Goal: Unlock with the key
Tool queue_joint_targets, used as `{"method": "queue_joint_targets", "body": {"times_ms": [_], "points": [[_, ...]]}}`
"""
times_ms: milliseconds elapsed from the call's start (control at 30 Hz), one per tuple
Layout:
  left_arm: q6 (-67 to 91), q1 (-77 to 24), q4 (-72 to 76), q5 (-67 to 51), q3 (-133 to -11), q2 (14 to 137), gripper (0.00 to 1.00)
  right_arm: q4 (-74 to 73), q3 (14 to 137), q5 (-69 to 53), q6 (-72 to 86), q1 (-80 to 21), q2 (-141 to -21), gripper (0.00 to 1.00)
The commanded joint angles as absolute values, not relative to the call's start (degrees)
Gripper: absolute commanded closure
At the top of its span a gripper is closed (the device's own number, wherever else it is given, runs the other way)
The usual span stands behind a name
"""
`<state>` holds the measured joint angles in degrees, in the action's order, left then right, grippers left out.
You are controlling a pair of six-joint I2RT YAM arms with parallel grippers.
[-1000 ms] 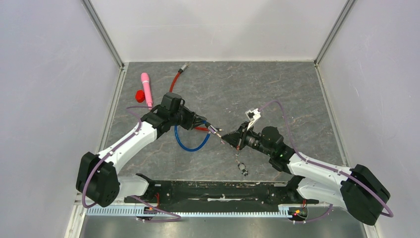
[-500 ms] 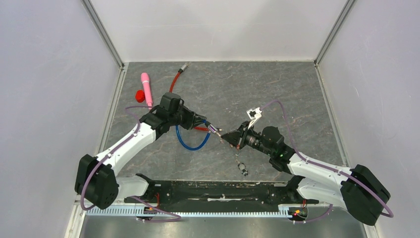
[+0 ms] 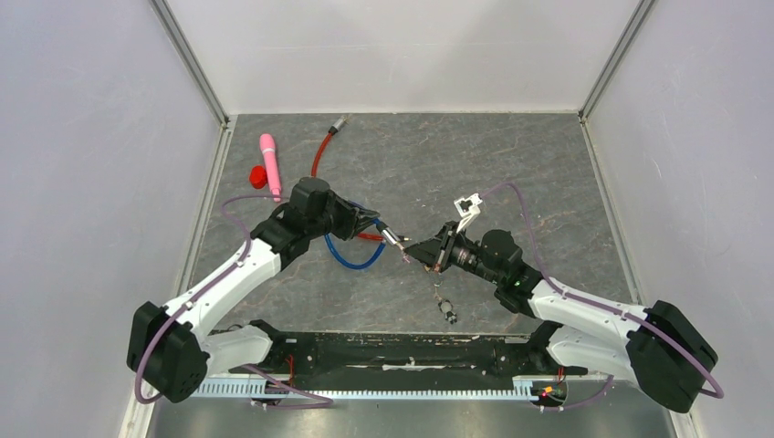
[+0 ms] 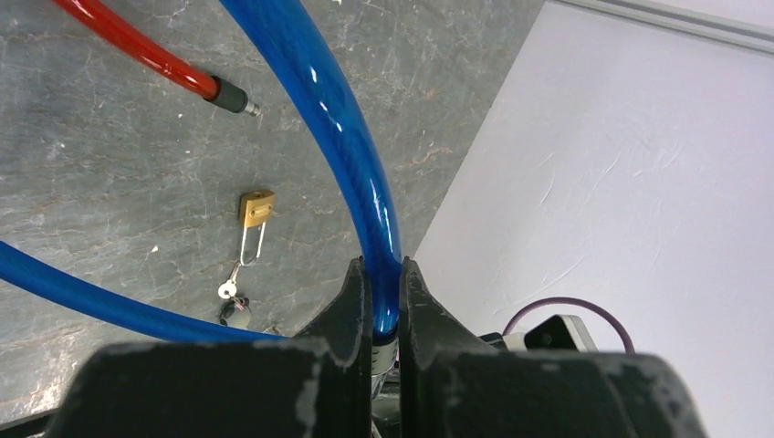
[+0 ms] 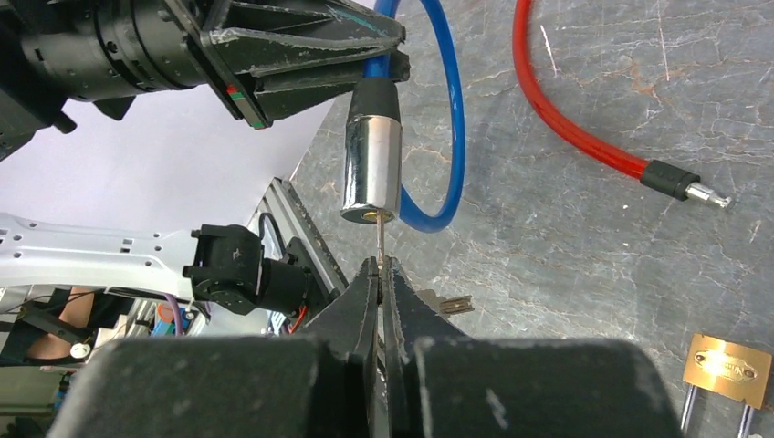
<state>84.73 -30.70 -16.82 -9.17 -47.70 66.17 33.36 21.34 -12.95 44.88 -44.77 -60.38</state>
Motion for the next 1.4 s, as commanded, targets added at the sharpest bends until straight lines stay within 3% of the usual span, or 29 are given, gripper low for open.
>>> {"method": "queue_joint_targets", "body": {"times_ms": [0,467,1100,1333,1367], "points": [[82.46,-34.65,-12.39,-6.73,-47.41,62.86,0.98,36.11,25.04,-11.72,44.83,-44.89,-61.43,1.00],[87.63,-42.44,-2.74,-0.53,-43.52,61.24,0.98,43.41,26.17,-8.53,43.38,-44.57,-62.72,1.00],[77.24,-44.54,29.76,-7.05,-40.72,54.00,0.98,80.93,19.91,-22.72,92.31,-36.03,-69.57,1.00],[76.16,-44.87,29.68,-5.91,-40.39,54.04,0.98,71.75,20.77,-24.57,85.60,-36.04,-67.45,1.00],[76.09,-44.91,28.99,-5.30,-40.12,53.83,0.98,71.39,20.72,-24.68,84.64,-36.06,-67.25,0.95]]}}
